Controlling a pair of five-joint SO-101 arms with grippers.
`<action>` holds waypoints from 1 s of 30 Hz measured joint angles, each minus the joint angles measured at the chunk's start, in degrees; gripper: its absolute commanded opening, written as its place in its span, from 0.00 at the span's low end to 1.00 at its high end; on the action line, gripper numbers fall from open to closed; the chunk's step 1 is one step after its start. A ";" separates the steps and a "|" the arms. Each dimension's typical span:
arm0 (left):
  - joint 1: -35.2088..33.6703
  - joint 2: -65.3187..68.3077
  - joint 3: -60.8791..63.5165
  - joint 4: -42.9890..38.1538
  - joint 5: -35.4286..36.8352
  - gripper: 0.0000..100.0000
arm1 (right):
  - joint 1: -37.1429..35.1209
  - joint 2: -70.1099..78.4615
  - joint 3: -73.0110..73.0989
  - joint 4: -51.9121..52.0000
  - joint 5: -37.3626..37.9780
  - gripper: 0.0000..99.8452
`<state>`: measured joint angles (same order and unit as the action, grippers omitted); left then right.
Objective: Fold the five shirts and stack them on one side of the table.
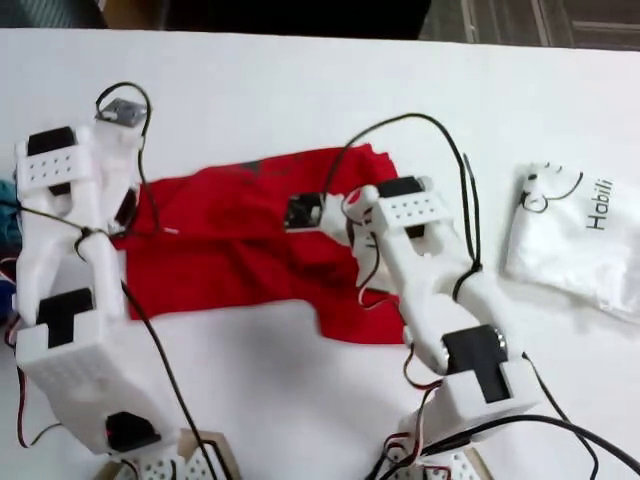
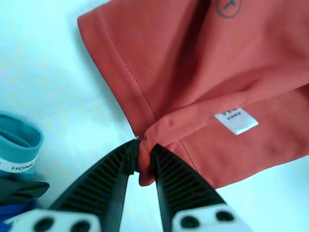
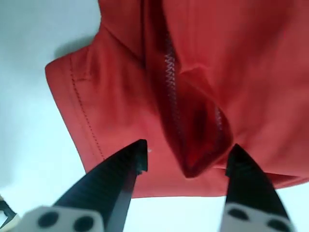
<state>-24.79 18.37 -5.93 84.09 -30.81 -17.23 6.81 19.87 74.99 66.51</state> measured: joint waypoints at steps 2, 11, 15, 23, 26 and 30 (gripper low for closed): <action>0.00 0.00 0.00 0.00 0.00 0.02 | 0.00 0.00 -0.26 0.00 0.00 0.27; 0.00 0.00 0.00 0.00 0.00 0.02 | -3.43 0.53 -1.76 0.00 -0.35 0.02; 0.00 0.00 0.00 0.00 0.00 0.02 | -3.34 0.53 -1.76 -1.93 -3.96 0.02; 0.00 0.00 0.00 0.00 0.00 0.02 | -1.93 0.53 -1.76 -2.11 -4.92 0.04; 0.00 0.00 0.00 0.00 0.00 0.02 | -1.93 0.53 -1.76 1.67 -4.92 0.16; 0.00 0.00 0.00 0.00 0.00 0.02 | -2.02 0.53 -1.76 7.38 -4.92 0.24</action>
<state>-24.79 18.37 -5.93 84.09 -30.81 -19.25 7.34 18.11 82.37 61.58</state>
